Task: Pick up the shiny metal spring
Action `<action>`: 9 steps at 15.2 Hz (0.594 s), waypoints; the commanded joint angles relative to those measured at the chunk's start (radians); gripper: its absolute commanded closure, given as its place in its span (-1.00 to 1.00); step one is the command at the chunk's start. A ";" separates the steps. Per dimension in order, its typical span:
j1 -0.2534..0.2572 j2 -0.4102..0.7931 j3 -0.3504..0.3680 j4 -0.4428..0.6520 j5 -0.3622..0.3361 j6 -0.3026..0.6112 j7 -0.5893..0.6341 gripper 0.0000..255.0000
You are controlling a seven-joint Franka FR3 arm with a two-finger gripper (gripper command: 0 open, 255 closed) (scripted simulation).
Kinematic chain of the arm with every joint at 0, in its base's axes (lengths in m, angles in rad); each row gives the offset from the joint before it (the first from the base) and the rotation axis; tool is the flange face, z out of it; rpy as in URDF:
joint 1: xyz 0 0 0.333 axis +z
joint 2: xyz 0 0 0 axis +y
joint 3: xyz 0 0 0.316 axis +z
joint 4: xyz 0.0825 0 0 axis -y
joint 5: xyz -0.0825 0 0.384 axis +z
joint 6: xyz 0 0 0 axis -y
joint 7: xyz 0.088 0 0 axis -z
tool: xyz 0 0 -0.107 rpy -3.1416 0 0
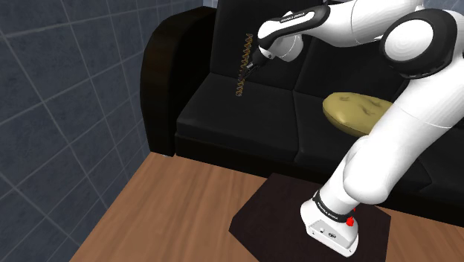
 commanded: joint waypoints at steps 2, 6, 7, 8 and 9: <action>-0.001 -0.010 0.000 0.014 -0.019 -0.022 0.018 1.00; -0.003 -0.031 0.000 0.044 -0.054 -0.066 0.053 1.00; -0.003 -0.036 0.000 0.052 -0.062 -0.077 0.062 1.00; -0.004 -0.040 0.000 0.061 -0.070 -0.089 0.069 1.00; -0.005 -0.044 0.000 0.069 -0.077 -0.100 0.077 1.00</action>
